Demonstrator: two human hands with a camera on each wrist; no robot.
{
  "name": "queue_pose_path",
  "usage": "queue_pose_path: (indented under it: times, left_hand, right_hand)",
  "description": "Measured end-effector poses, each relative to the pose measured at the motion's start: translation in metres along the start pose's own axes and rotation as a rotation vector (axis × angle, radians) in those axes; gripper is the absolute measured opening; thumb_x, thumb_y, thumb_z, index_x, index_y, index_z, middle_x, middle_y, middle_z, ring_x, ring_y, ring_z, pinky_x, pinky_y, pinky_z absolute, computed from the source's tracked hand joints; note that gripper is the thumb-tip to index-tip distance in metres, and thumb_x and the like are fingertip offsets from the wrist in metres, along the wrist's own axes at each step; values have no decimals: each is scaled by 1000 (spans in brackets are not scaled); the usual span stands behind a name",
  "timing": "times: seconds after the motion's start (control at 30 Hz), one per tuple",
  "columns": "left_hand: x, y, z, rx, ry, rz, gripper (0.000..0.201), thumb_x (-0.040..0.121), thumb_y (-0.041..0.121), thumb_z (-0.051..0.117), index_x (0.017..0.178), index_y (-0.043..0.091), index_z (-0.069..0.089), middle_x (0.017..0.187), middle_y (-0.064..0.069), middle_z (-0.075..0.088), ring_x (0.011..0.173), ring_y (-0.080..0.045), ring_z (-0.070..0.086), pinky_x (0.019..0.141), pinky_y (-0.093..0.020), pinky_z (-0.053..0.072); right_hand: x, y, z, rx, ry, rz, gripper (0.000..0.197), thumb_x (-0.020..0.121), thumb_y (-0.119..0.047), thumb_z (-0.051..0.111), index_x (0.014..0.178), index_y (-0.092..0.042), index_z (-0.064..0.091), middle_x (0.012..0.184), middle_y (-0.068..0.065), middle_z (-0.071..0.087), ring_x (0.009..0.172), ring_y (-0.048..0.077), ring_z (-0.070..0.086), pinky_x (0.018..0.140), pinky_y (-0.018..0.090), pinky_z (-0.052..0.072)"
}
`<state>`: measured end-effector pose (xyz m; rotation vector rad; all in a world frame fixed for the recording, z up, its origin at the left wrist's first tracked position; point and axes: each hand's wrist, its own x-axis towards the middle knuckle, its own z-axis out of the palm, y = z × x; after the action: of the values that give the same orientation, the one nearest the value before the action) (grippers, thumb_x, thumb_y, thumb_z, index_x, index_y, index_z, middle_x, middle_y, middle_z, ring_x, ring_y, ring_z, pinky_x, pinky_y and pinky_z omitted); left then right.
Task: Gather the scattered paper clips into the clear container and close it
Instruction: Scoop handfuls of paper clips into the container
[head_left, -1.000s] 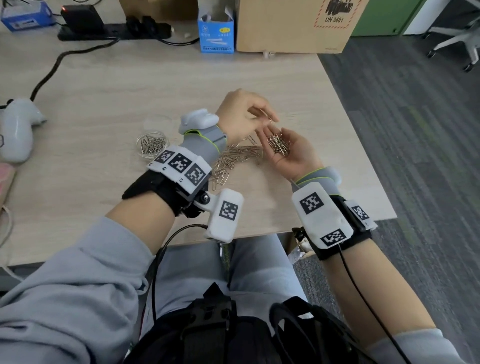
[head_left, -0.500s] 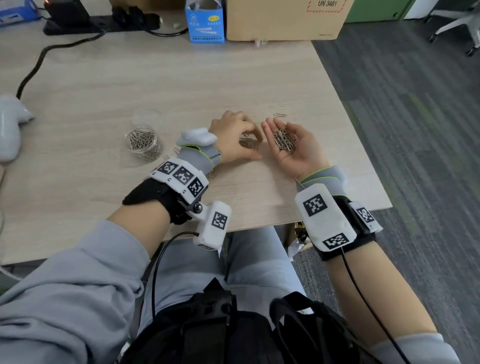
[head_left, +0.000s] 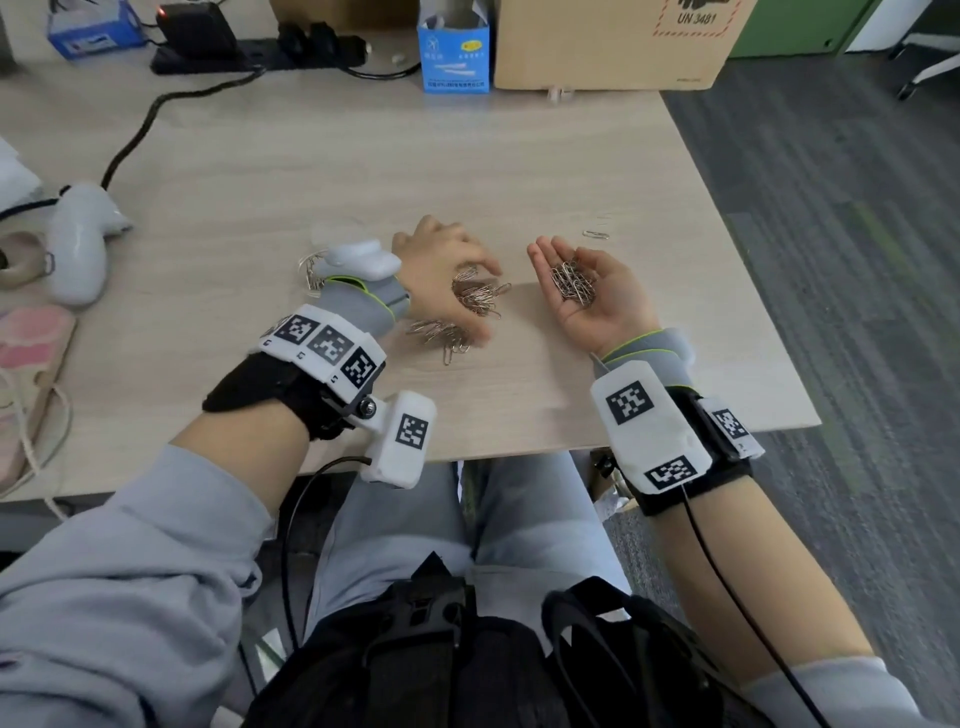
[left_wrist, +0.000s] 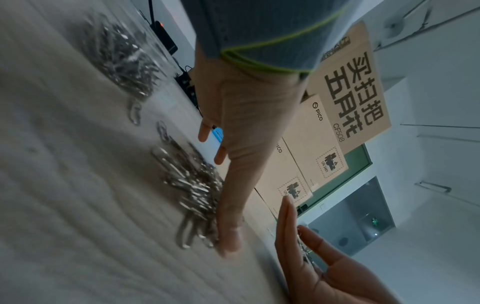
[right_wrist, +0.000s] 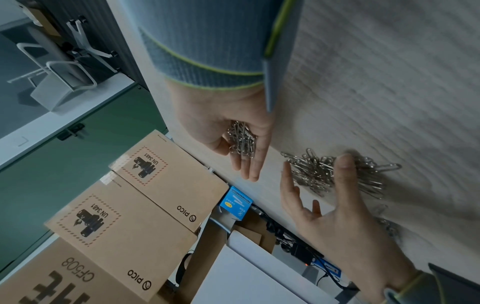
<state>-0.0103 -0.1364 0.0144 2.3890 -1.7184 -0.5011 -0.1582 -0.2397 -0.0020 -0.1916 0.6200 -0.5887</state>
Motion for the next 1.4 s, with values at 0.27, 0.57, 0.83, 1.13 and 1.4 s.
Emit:
queue_pose_path:
  times: [0.27,0.57,0.83,1.13,1.4]
  left_hand:
    - [-7,-14,7,-255,65,35,37,61,32,81,95,20,70,99,-5,55,84,-17,49,86,-35,45]
    - [-1,-19,9,-372,193,-44,21,69,15,77,88,9,71,93,-13,68,78,-18,57,78,-32,50]
    - [1,-12,-17,-557,260,9,27,63,21,81,84,9,70,81,-15,68,75,-19,60,80,-34,50]
    - [12,12,-28,-418,196,104,20,66,15,78,85,9,73,82,-4,64,69,-11,56,67,-8,40]
    - [-7,-17,-39,-589,304,56,18,68,13,75,85,8,71,83,-2,66,65,10,59,59,-2,42]
  right_hand:
    - [-1,10,3,-39,-3,20,29,96,-6,34,84,8,57,68,22,70,63,33,70,62,34,59]
    - [-1,13,5,-57,14,30,28,96,-5,33,86,9,56,81,25,66,114,38,56,77,37,57]
    - [6,27,17,-172,40,121,31,95,-10,34,83,9,56,72,24,67,68,35,67,66,37,57]
    - [15,43,42,-230,-89,218,42,98,-13,28,79,-4,64,63,11,71,74,23,65,52,34,58]
    - [33,53,51,-172,-75,231,30,96,-10,32,90,6,56,78,21,67,60,30,70,60,35,59]
